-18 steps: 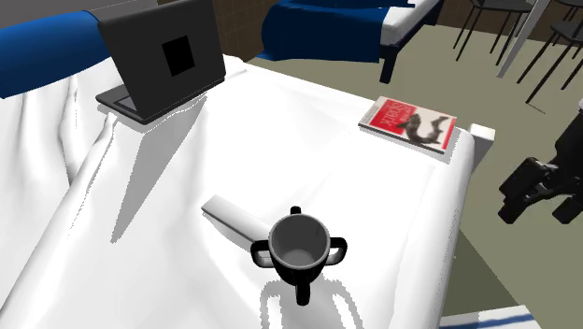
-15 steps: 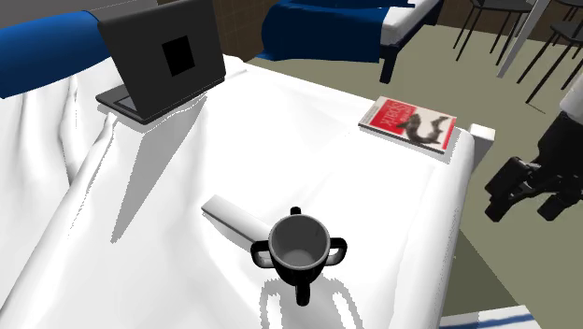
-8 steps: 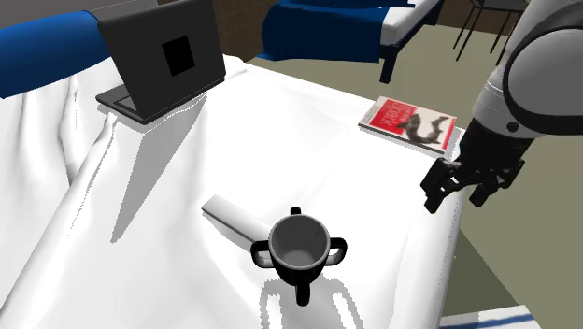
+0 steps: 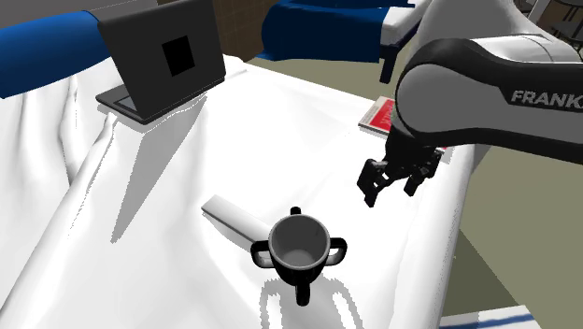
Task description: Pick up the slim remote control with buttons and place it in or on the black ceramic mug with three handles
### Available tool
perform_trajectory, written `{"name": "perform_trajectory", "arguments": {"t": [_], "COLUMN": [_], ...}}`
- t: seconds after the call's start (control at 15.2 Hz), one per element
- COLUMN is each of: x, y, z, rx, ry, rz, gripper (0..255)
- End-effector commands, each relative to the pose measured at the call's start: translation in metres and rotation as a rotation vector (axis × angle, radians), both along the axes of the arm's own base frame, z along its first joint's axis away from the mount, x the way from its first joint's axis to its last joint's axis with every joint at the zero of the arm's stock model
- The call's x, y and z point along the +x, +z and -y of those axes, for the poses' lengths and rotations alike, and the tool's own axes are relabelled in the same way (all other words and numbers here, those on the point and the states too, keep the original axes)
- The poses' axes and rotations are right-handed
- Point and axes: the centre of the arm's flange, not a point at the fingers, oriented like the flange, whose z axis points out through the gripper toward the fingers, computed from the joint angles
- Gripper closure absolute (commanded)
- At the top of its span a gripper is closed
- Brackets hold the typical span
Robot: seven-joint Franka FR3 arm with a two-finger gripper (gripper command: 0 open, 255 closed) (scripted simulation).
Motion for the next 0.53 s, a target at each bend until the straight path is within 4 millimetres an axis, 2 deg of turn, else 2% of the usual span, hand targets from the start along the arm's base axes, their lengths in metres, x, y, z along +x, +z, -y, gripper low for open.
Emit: {"name": "perform_trajectory", "arguments": {"t": [0.0, 0.46], "x": [0.011, 0.044], "y": [-0.011, -0.043], "z": [-0.022, -0.104], "rx": [-0.003, -0.016], "ry": [0.036, 0.157], "rz": [0.008, 0.034], "gripper": [0, 0]}}
